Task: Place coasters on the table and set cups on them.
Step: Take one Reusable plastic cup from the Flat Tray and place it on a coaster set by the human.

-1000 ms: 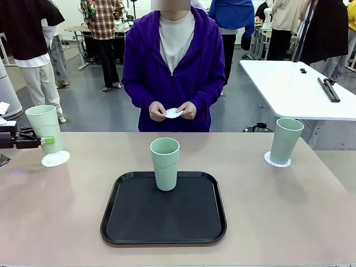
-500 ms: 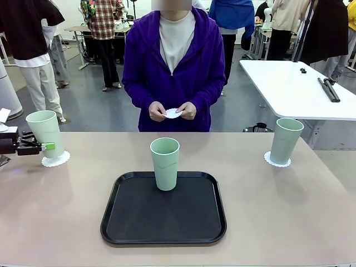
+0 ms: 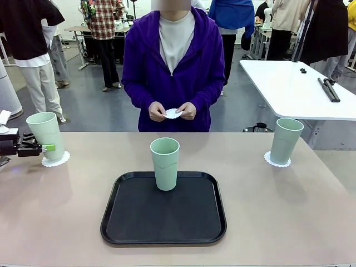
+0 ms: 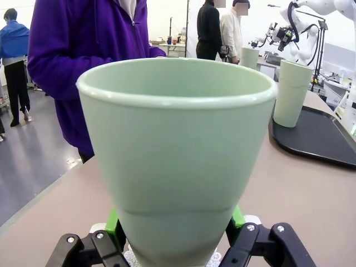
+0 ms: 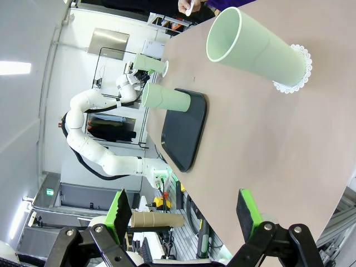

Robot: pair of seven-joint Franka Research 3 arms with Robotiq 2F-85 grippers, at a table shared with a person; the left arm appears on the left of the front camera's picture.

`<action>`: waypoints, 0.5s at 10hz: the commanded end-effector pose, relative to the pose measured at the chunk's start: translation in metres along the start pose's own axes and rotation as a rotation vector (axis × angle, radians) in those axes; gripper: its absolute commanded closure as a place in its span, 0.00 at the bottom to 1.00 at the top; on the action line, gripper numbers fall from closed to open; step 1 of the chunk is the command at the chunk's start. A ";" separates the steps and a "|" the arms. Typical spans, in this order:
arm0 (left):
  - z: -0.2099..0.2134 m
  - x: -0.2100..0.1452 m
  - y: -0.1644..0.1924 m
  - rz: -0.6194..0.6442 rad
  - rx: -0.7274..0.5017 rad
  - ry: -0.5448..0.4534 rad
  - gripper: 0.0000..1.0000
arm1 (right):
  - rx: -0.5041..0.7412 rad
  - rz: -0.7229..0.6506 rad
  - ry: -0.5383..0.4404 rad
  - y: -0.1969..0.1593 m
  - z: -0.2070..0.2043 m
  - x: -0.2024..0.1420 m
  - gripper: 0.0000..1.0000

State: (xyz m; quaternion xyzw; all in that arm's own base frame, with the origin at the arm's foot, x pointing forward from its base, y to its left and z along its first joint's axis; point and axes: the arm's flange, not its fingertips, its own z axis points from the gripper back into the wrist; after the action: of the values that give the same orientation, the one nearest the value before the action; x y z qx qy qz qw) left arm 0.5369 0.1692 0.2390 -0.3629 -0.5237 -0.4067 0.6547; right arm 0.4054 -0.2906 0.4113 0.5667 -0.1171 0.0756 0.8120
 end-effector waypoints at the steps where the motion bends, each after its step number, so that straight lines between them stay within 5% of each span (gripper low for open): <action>1: 0.000 -0.007 0.000 -0.020 -0.017 -0.030 0.16 | -0.006 -0.003 0.000 0.001 0.001 0.000 0.00; 5: 0.001 -0.015 0.001 -0.025 -0.017 -0.039 0.16 | -0.006 -0.003 0.000 0.001 0.001 0.000 0.00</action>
State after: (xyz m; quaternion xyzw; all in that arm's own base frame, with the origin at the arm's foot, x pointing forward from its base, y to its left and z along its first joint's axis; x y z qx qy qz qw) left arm 0.5335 0.1682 0.2244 -0.3717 -0.5227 -0.4054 0.6514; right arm 0.4054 -0.2906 0.4113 0.5667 -0.1171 0.0756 0.8120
